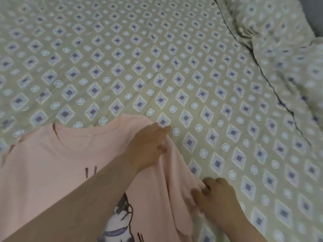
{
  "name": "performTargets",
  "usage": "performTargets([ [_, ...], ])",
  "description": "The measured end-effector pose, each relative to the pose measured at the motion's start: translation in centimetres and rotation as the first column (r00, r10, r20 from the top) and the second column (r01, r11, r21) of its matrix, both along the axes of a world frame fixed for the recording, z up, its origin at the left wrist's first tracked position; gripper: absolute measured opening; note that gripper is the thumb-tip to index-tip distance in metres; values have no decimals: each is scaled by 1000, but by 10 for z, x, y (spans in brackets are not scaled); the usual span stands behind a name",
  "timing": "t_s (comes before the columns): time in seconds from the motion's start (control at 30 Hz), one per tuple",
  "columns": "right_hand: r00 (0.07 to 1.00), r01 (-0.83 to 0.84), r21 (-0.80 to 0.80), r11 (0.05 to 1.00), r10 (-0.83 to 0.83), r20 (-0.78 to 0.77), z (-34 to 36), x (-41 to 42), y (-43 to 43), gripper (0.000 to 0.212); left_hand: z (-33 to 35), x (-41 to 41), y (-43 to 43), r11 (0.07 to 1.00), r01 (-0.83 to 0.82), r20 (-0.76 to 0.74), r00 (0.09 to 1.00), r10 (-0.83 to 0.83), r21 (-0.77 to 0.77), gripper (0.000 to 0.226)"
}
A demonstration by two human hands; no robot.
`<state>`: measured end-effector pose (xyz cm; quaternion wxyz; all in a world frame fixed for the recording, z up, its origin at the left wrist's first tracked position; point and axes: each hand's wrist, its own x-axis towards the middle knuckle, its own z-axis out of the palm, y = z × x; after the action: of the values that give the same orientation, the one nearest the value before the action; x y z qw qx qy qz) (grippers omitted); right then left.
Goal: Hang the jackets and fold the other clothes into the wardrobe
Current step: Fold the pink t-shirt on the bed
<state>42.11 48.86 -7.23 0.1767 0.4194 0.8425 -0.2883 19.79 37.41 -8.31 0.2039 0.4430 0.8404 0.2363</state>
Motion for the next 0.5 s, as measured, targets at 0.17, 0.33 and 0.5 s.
performTargets([
  [0.17, 960, 207, -157, 966, -231, -159, 2, 7, 19, 22, 6, -9, 15, 968, 193, -325, 916, -236, -161, 21],
  [0.33, 775, 472, -304, 828, -554, -305, 16, -17, 92, 16, 0, 0, 42, 995, 56, -277, 958, -76, -79, 27],
  [0.5, 806, 423, -267, 866, -494, -325, 2, -54, 129, 11, -13, 12, 67, 998, -67, -343, 937, 60, -7, 13],
])
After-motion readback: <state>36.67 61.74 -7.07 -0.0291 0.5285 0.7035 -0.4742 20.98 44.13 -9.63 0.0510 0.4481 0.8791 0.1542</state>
